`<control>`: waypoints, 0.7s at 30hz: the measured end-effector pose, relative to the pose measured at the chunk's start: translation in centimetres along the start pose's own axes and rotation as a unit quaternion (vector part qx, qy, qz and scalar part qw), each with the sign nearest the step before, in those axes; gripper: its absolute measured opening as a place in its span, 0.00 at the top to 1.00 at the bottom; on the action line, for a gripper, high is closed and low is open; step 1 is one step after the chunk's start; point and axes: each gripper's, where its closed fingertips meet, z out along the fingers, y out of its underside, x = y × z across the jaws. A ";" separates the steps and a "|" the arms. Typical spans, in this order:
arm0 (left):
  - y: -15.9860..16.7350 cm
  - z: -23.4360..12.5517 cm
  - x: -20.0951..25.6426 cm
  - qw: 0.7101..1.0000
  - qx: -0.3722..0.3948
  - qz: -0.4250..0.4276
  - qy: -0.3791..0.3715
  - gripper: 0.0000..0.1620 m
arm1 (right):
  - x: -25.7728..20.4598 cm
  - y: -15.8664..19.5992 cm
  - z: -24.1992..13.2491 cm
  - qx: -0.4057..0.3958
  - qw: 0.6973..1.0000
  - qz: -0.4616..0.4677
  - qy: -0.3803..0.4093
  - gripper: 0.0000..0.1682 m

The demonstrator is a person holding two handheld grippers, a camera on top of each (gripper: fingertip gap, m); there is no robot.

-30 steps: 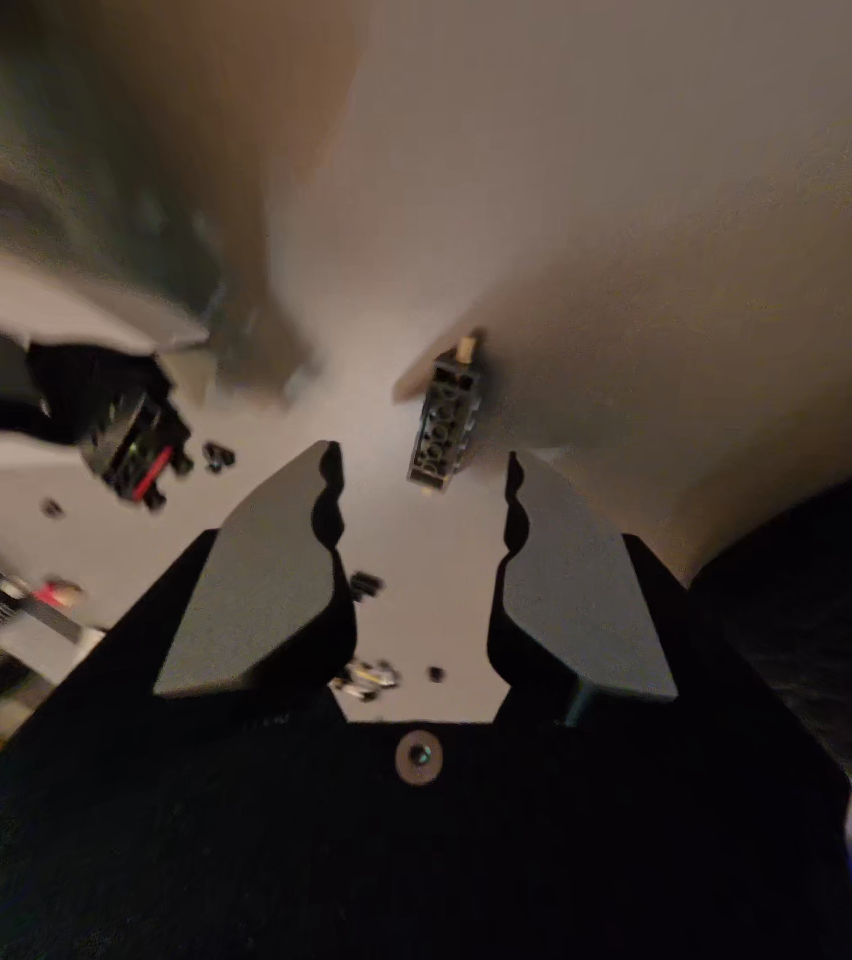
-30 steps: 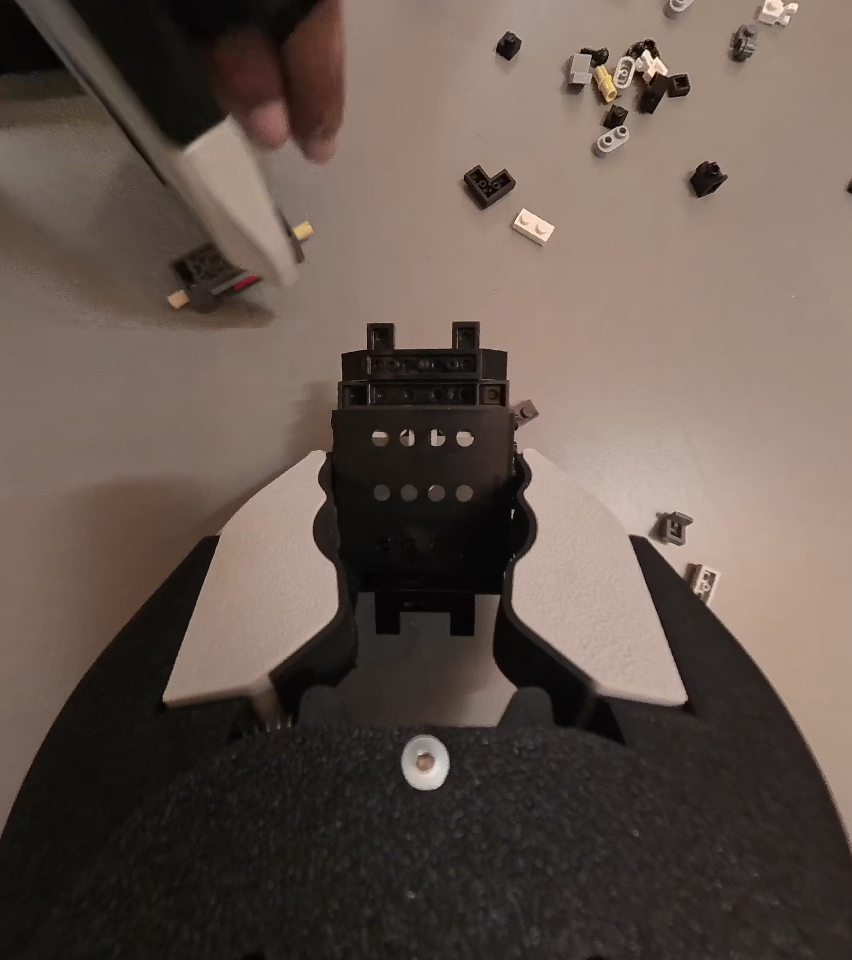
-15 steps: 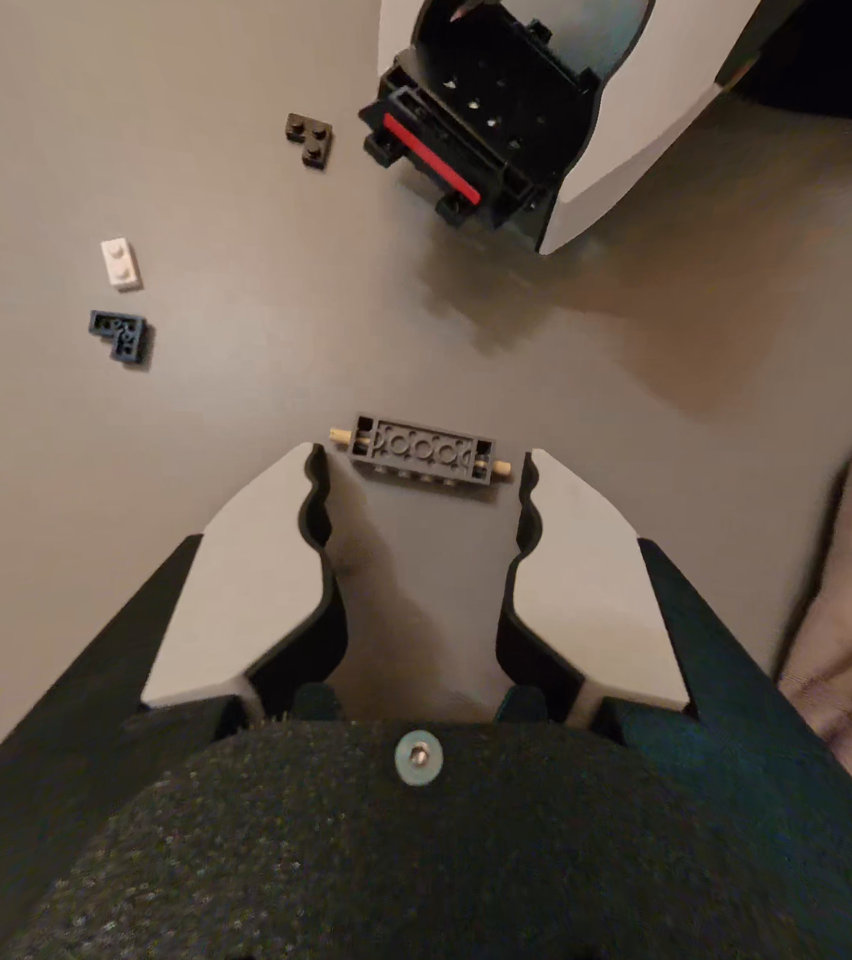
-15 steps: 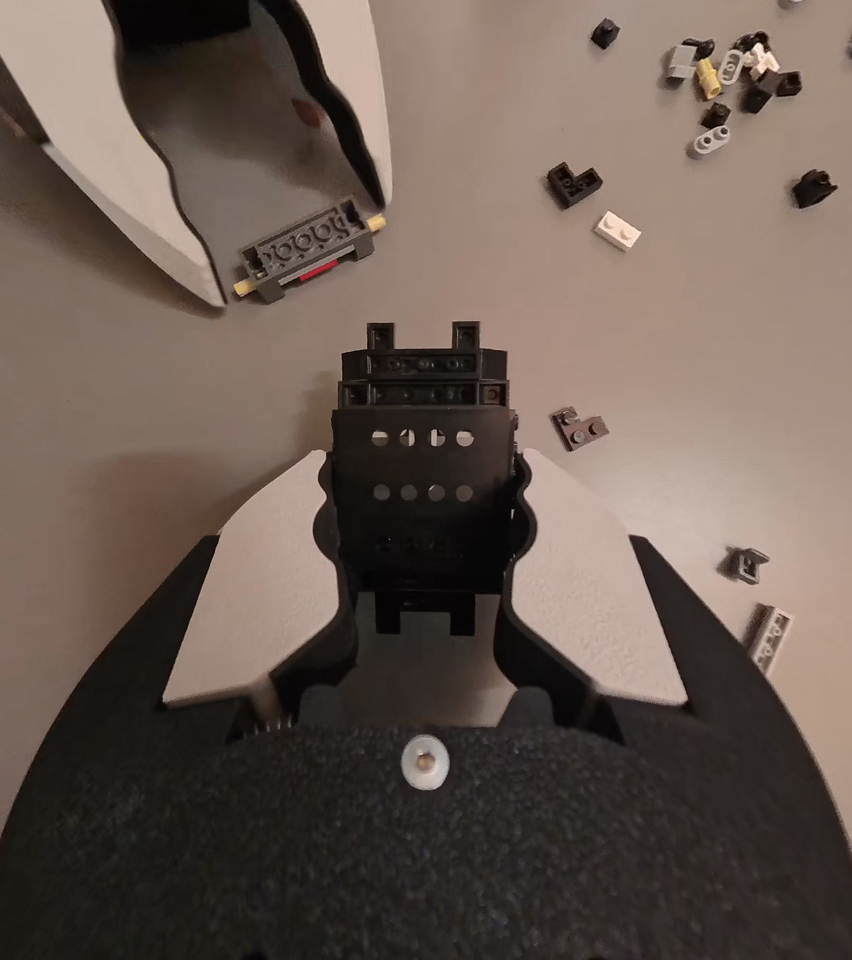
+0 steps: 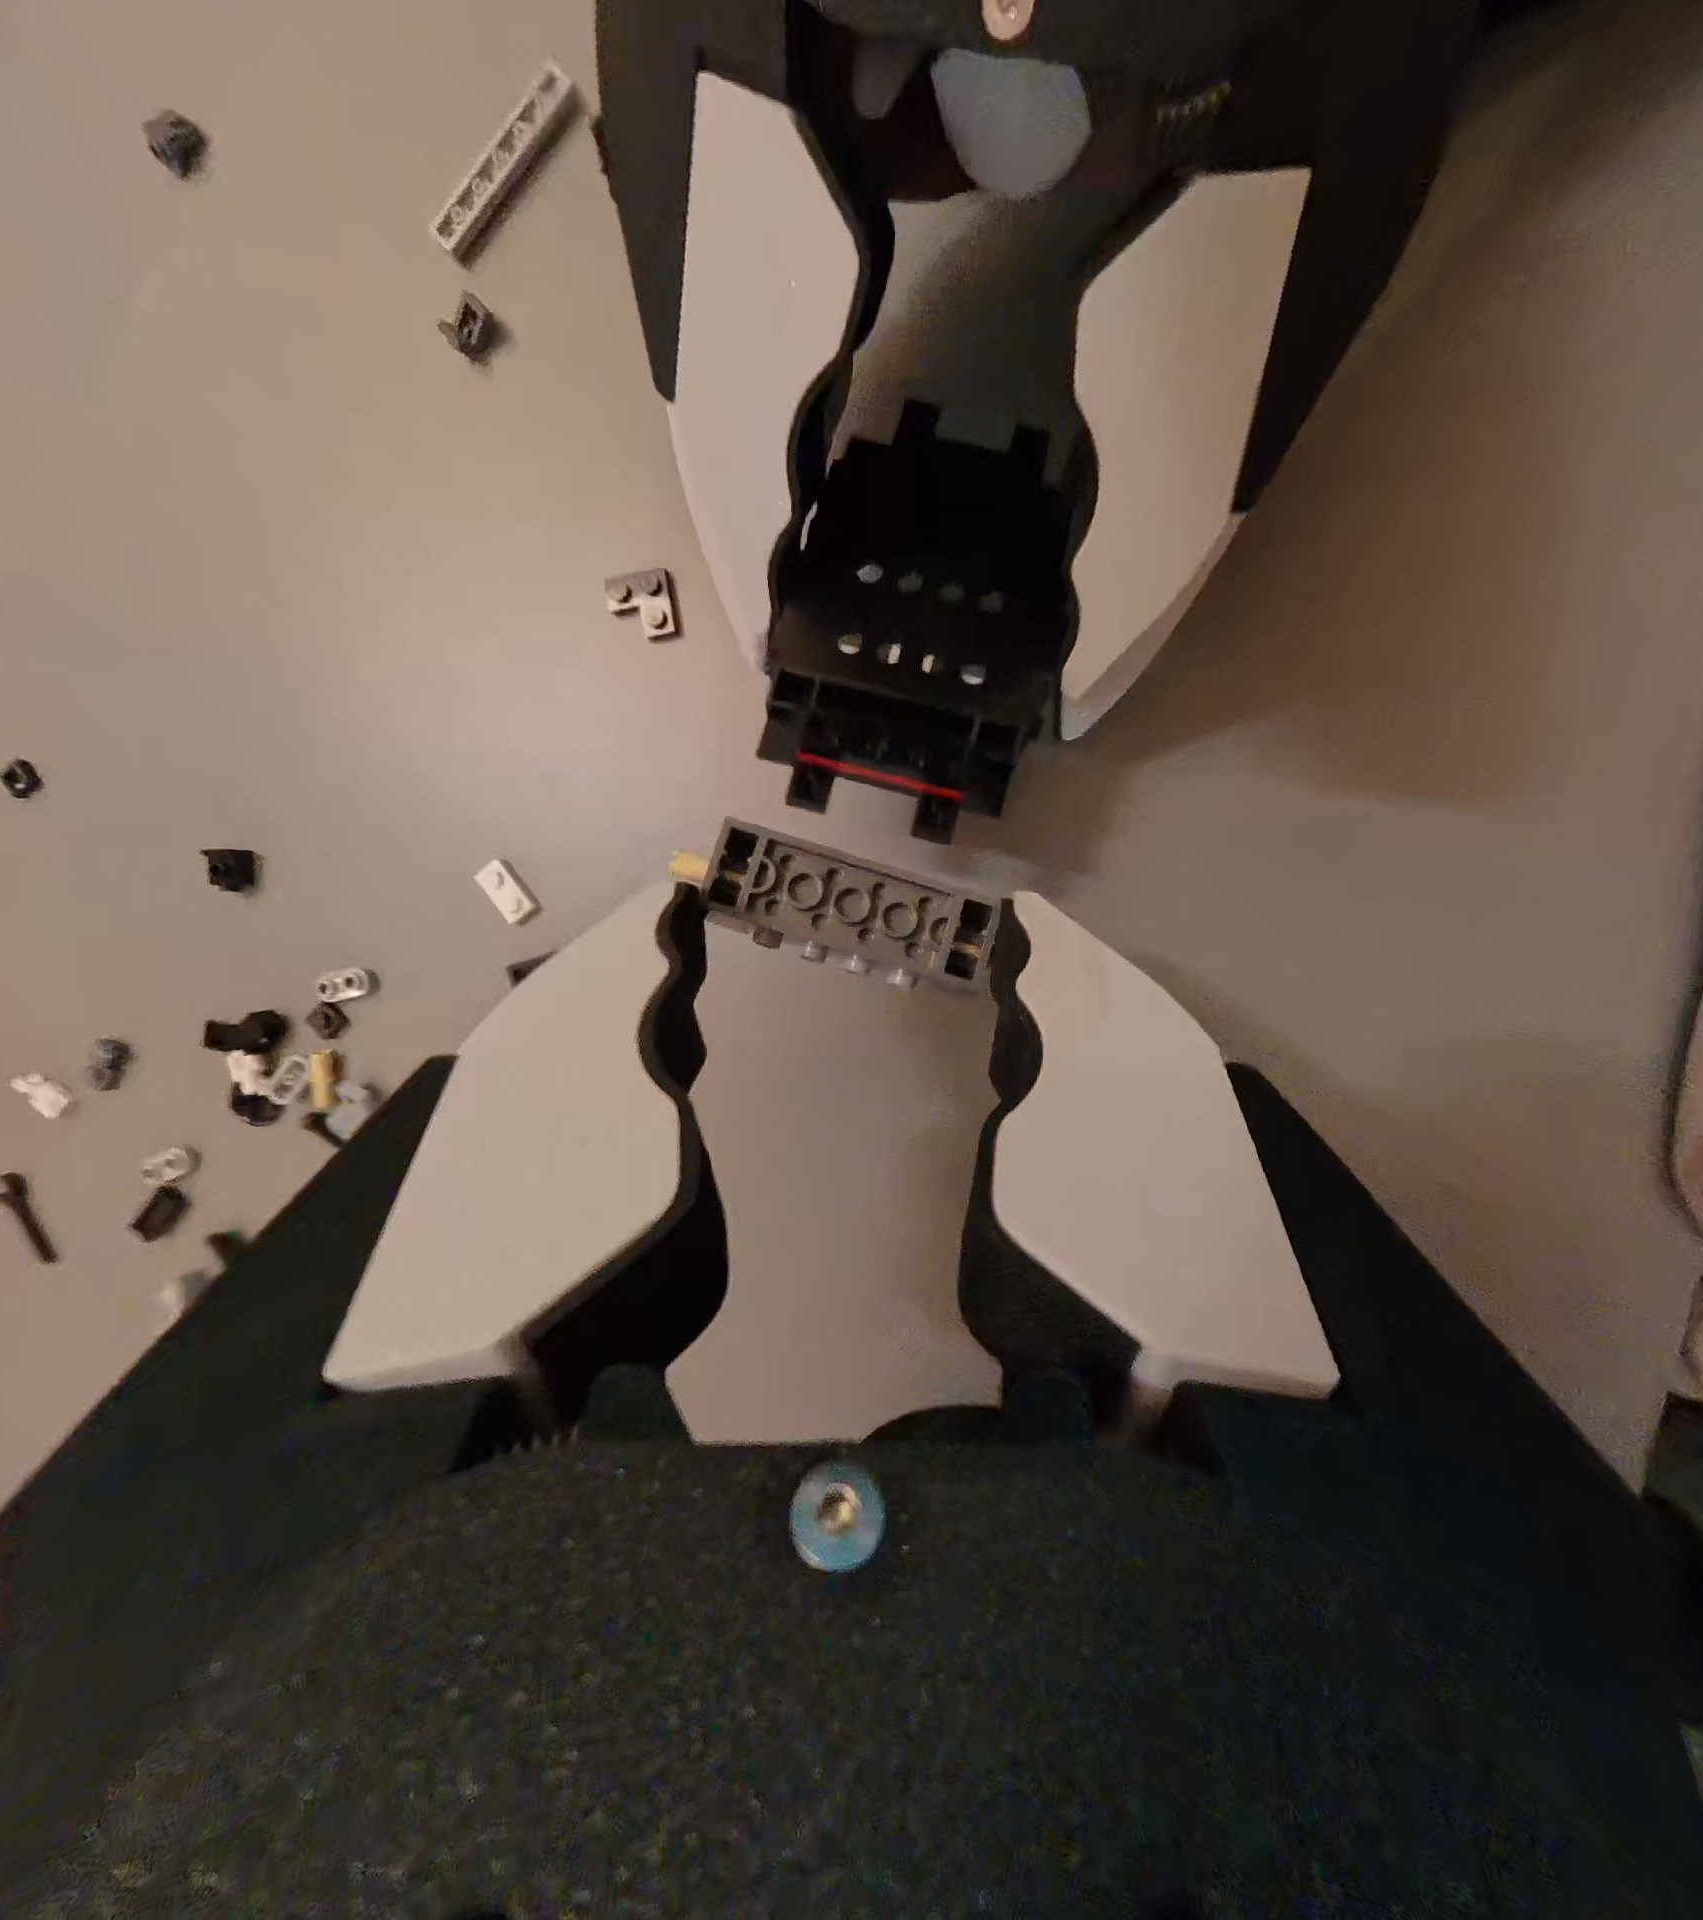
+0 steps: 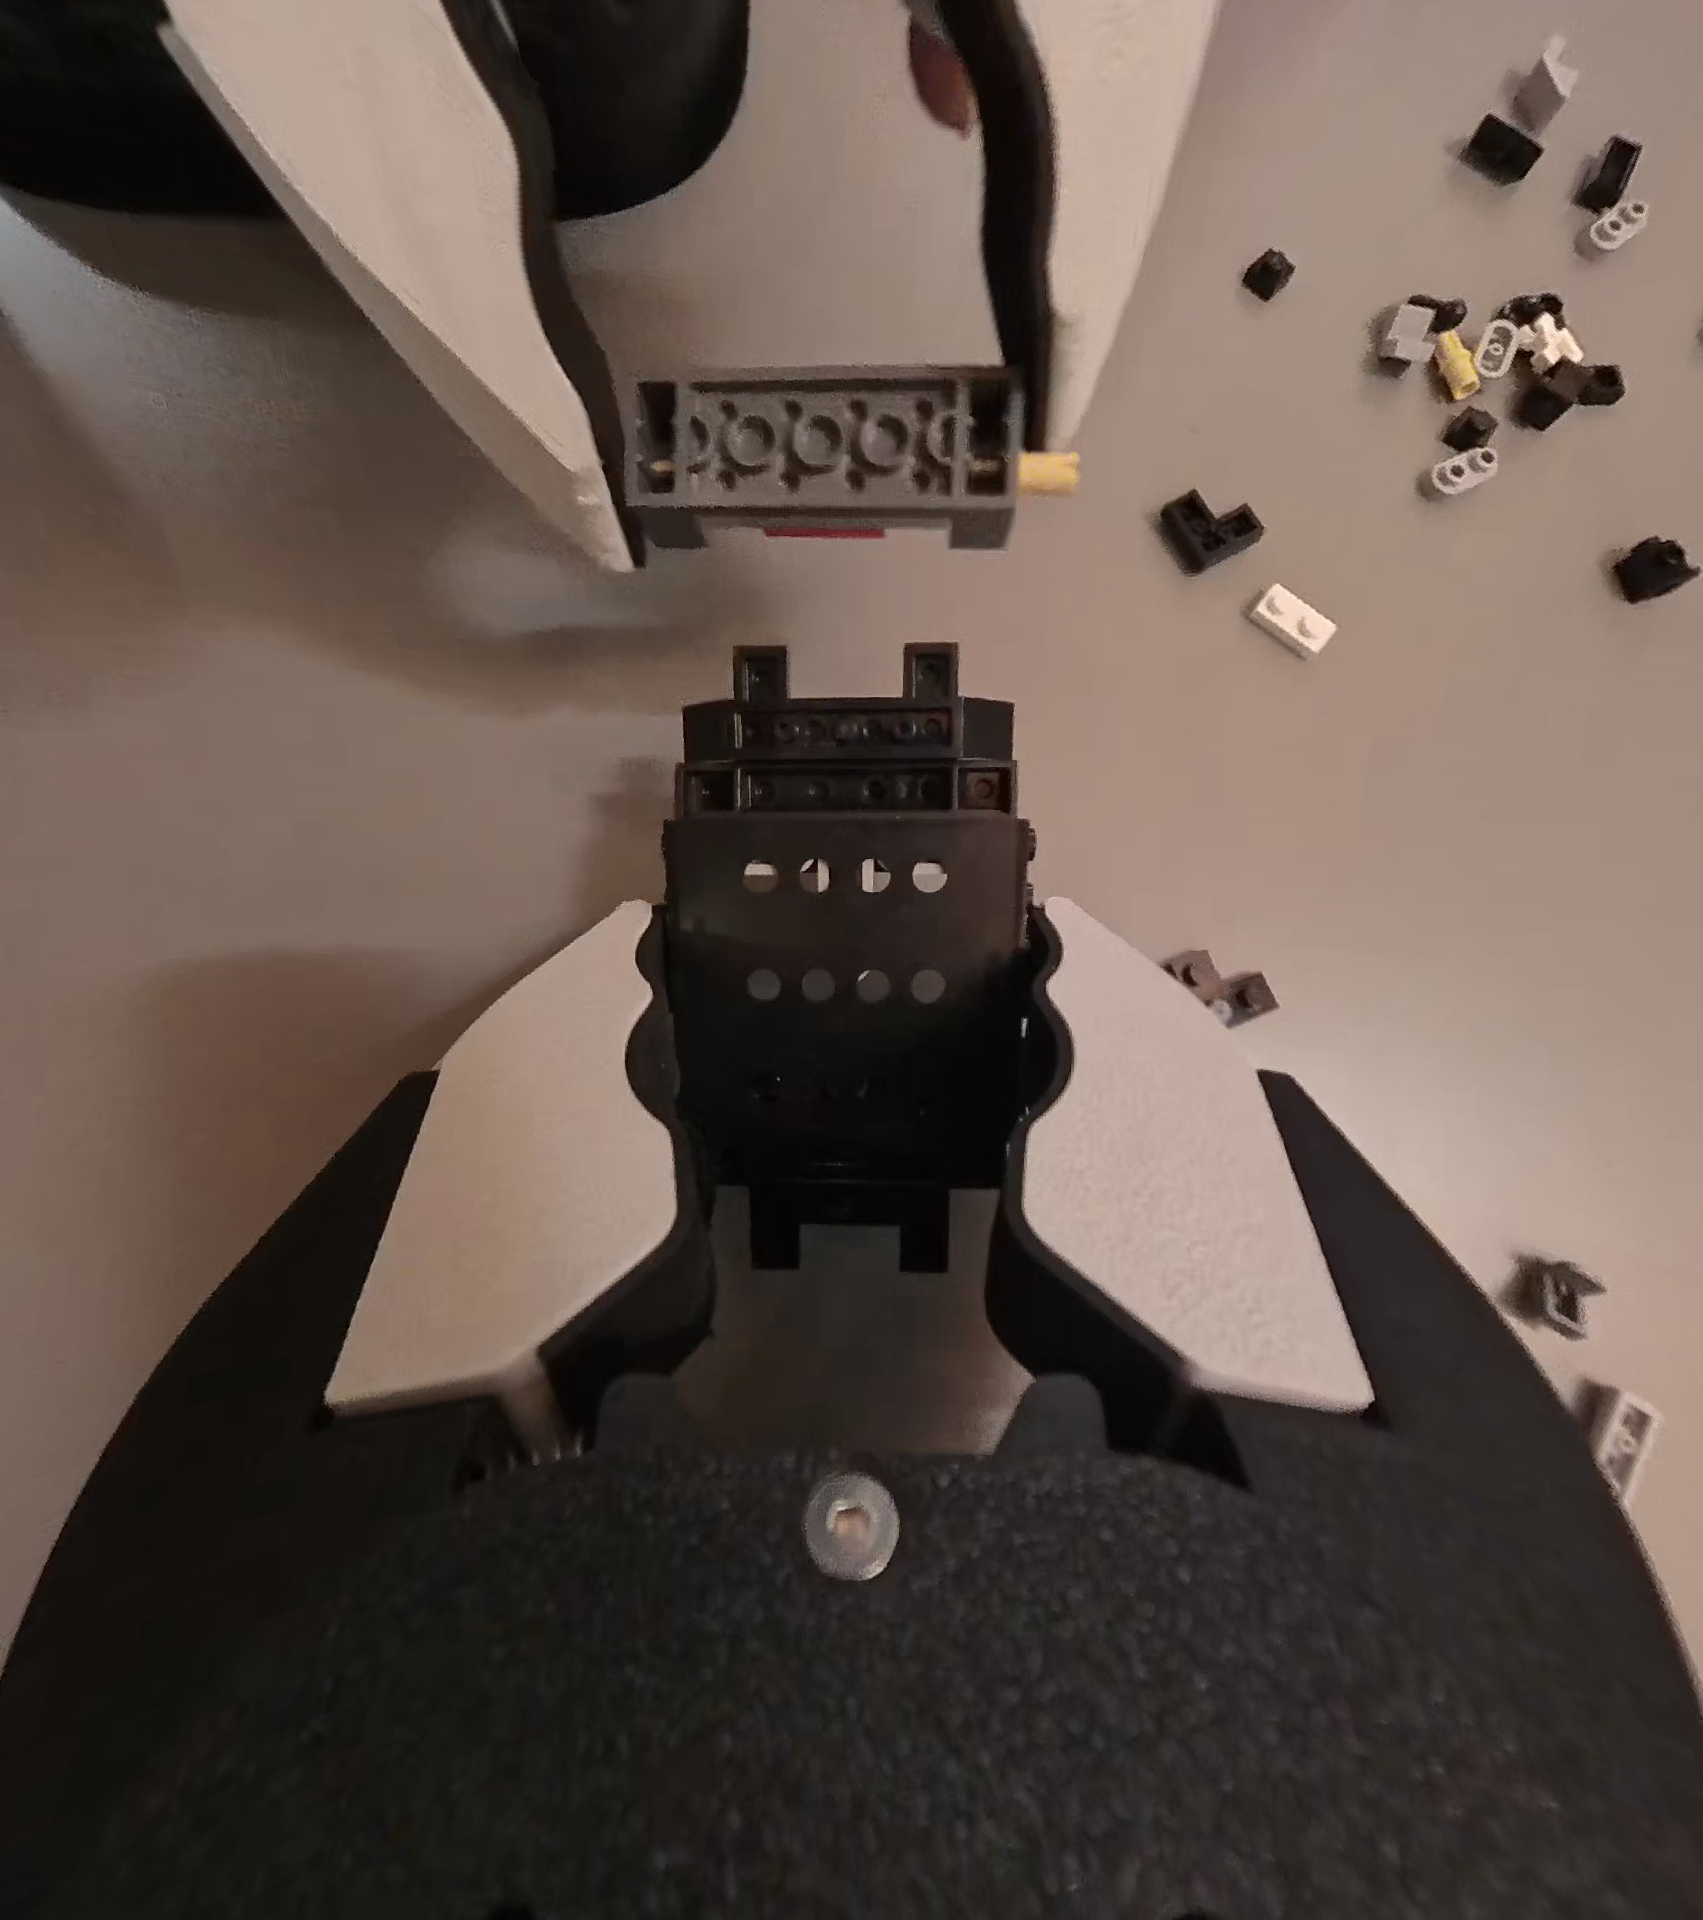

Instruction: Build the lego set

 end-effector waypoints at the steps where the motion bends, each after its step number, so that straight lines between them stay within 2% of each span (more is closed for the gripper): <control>1: 0.0 0.1 -0.2 1.000 -0.018 0.013 -0.003 0.67 | 0.0 -0.1 0.2 0.003 1.000 -0.001 0.003 0.62; 10: -0.6 0.7 -0.8 0.995 -0.085 0.045 0.011 0.67 | 0.7 -0.8 0.2 0.035 0.999 0.012 0.026 0.62; 21: -1.4 0.1 -1.6 0.995 -0.087 0.041 0.006 0.67 | 1.4 -2.2 -0.3 0.091 0.994 0.034 0.042 0.62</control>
